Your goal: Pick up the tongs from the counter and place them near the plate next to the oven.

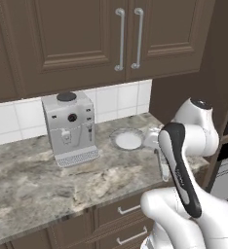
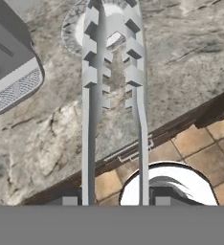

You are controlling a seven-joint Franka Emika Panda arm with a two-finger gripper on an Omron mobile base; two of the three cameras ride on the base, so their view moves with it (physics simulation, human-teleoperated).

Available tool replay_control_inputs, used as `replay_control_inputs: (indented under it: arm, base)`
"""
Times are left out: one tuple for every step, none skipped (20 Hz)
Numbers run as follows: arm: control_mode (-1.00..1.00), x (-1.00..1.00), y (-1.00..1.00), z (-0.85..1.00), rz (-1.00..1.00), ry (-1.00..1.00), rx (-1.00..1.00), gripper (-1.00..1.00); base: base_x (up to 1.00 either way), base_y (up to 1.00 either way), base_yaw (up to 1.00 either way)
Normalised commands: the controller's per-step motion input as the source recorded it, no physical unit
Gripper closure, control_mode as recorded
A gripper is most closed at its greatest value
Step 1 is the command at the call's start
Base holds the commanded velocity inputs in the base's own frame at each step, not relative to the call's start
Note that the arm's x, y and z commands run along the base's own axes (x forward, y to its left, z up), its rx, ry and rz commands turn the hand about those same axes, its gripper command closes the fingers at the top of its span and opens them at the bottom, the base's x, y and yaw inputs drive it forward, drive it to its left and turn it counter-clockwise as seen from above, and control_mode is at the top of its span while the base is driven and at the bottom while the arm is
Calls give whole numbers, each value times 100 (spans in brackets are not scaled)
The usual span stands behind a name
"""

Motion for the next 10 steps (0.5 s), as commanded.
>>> replay_control_inputs:
  arm:
    - [-100,32,-29,-16,-17,-5,-19,100]
    - [-100,42,-34,-16,-13,0,-18,100]
    - [-100,44,-41,-16,-10,0,-15,100]
    - [-100,50,-38,-16,-8,0,-17,100]
    - [-100,57,-32,-17,-4,0,-19,100]
    - [-100,60,-31,-17,0,0,-17,100]
    - [-100,62,-33,-16,0,0,-13,100]
    - [-100,64,-38,-14,0,0,-9,100]
    - [-100,73,-39,-10,0,10,-6,100]
    - [-100,77,-38,-8,0,15,-4,100]
  base:
    - [0,0,0]
    - [0,0,0]
    - [0,0,0]
    - [0,0,0]
    - [0,0,0]
    - [0,0,0]
    - [0,0,0]
    - [0,0,0]
    - [0,0,0]
    - [0,0,0]
